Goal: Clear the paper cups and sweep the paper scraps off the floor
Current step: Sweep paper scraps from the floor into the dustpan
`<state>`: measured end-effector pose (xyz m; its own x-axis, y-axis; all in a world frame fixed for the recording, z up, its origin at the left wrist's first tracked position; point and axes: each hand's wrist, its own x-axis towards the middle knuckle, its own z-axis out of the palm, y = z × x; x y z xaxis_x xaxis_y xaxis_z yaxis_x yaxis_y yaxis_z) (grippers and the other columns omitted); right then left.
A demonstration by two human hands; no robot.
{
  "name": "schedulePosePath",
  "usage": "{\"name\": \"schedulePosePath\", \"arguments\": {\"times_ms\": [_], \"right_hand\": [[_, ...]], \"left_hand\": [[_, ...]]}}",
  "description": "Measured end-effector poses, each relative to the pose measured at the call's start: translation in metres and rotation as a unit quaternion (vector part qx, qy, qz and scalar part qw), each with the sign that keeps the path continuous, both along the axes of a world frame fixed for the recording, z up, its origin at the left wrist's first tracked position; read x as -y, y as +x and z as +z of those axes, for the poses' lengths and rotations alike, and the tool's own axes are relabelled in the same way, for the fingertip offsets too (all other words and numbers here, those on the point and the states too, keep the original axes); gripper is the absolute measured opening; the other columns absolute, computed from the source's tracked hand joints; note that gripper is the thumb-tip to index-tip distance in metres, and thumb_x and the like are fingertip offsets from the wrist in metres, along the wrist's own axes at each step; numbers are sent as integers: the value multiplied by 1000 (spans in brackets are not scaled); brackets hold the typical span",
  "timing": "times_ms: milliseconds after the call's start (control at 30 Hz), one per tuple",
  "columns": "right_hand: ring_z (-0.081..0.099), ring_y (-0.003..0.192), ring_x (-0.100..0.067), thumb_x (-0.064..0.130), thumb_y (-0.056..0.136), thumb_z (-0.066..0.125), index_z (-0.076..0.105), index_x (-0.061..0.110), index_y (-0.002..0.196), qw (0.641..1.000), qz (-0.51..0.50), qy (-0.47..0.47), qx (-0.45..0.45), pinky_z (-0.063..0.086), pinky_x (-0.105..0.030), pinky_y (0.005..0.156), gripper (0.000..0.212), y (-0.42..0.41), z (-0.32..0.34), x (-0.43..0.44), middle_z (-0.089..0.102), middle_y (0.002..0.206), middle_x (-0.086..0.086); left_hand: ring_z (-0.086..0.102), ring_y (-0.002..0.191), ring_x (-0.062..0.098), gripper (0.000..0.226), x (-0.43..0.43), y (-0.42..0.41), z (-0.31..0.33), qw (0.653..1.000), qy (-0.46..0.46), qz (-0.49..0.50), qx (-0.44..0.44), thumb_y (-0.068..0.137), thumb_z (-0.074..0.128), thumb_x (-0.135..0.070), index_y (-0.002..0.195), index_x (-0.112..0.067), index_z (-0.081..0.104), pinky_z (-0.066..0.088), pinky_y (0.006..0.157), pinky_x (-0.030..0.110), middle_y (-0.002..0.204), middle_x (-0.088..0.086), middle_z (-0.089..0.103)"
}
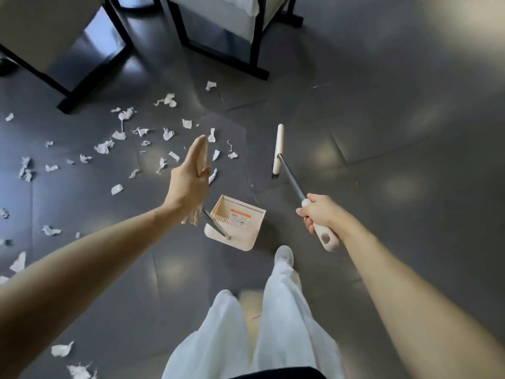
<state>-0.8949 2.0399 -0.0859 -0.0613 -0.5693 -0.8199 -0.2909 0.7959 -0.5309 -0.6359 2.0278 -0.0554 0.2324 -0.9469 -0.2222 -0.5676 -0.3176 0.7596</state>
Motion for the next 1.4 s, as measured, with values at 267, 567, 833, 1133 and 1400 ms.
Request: {"name": "schedulePosePath", "arguments": {"times_ms": [267, 567, 833, 1133, 1400], "right_hand": [[53, 75, -27, 3, 85, 46, 30, 18, 147, 957, 230, 2, -178, 49, -35, 70, 65, -69, -53, 102, 63, 92, -15], [45, 53, -9, 3, 81, 43, 23, 25, 152, 945, 310, 79, -74, 44, -24, 57, 77, -29, -48, 94, 65, 96, -5], [39, 47, -13, -1, 84, 43, 46, 31, 136, 969, 235, 79, -5, 37, -24, 44, 60, -31, 5, 95, 49, 67, -10], [39, 43, -11, -5, 86, 45, 29, 32, 150, 980, 195, 32, -24, 35, -21, 39, 75, -11, 11, 129, 50, 65, -6], [55, 63, -28, 4, 80, 43, 37, 24, 143, 941, 306, -22, -144, 54, -42, 68, 67, 8, -10, 128, 62, 75, -13]], "left_hand": [[48, 127, 18, 60, 66, -55, -40, 998, 1, 57, 10, 96, 54, -10, 147, -33, 34, 25, 89, 4, 144, 1, 48], [56, 115, 18, 57, 96, -71, -51, 997, -7, 73, 22, 96, 54, -6, 146, -28, 38, 31, 87, 5, 137, 2, 55], [55, 119, 28, 58, 94, -61, -51, 998, 6, 58, 17, 96, 53, -8, 146, -32, 36, 37, 89, 18, 141, 6, 51], [54, 96, 14, 60, 59, -30, -49, 996, -20, 80, 17, 95, 53, -3, 146, -29, 37, 33, 83, 10, 116, -10, 53], [51, 93, 6, 58, 43, -1, -46, 1000, -20, 19, 13, 94, 55, 0, 144, -24, 40, 32, 79, 1, 122, -3, 58]]}}
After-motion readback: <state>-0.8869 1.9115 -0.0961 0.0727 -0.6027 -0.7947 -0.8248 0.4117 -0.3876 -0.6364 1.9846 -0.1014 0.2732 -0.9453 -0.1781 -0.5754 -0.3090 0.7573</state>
